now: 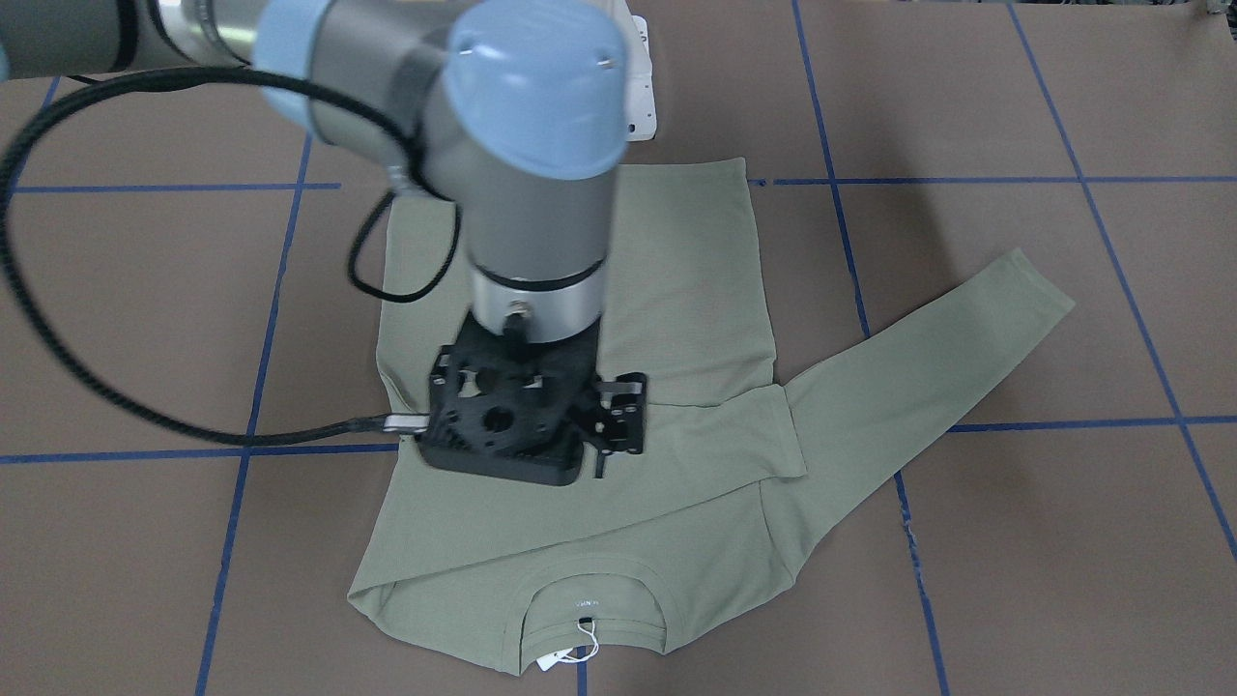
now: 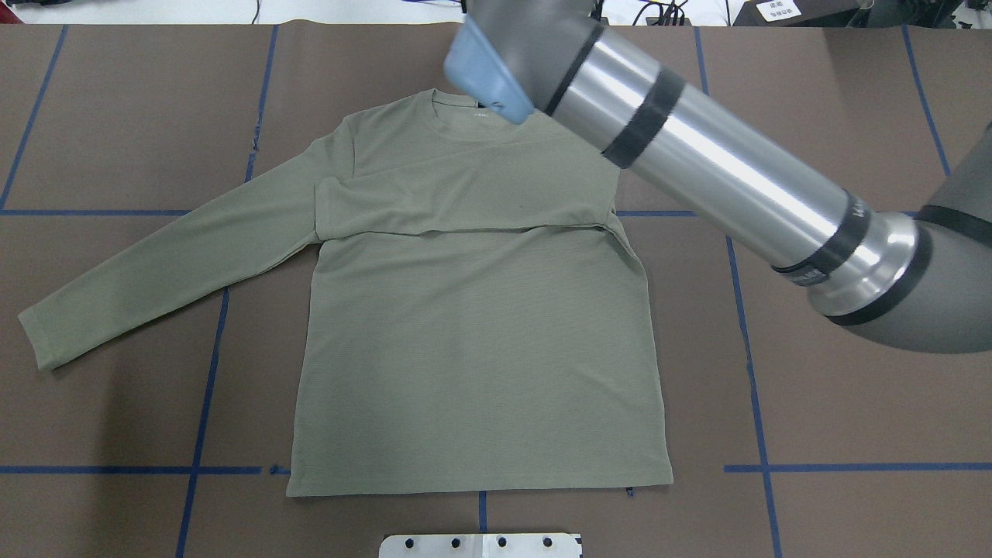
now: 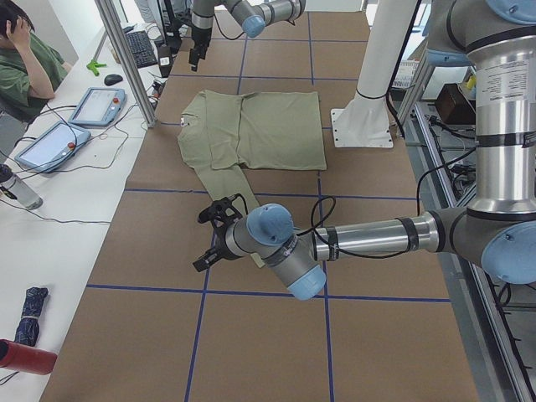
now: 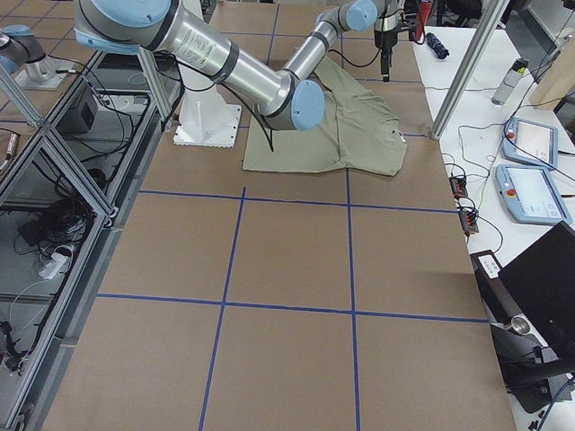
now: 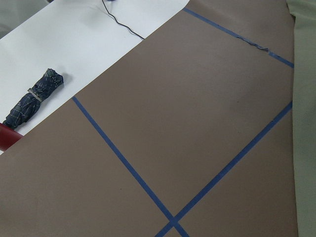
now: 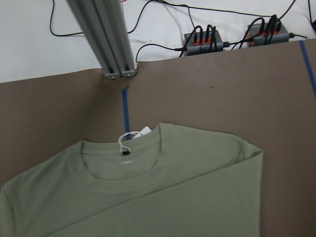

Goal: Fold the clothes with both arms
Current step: 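Release the sleeve and raise the right gripper away from the shirt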

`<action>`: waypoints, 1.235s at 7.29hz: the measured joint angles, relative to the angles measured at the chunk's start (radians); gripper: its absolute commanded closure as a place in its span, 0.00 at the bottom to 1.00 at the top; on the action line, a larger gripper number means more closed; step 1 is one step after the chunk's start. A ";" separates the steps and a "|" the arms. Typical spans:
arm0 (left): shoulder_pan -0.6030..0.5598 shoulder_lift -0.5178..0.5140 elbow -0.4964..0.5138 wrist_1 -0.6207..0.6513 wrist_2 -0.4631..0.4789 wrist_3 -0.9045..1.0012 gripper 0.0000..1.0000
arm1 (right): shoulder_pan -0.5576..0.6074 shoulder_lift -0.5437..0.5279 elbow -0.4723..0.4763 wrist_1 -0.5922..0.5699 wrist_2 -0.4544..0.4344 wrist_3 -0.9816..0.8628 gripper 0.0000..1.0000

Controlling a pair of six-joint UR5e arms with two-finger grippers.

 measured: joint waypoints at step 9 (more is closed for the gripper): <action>0.759 0.258 -0.283 -0.026 0.534 -0.626 0.00 | 0.363 -0.838 0.607 0.000 0.318 -0.705 0.00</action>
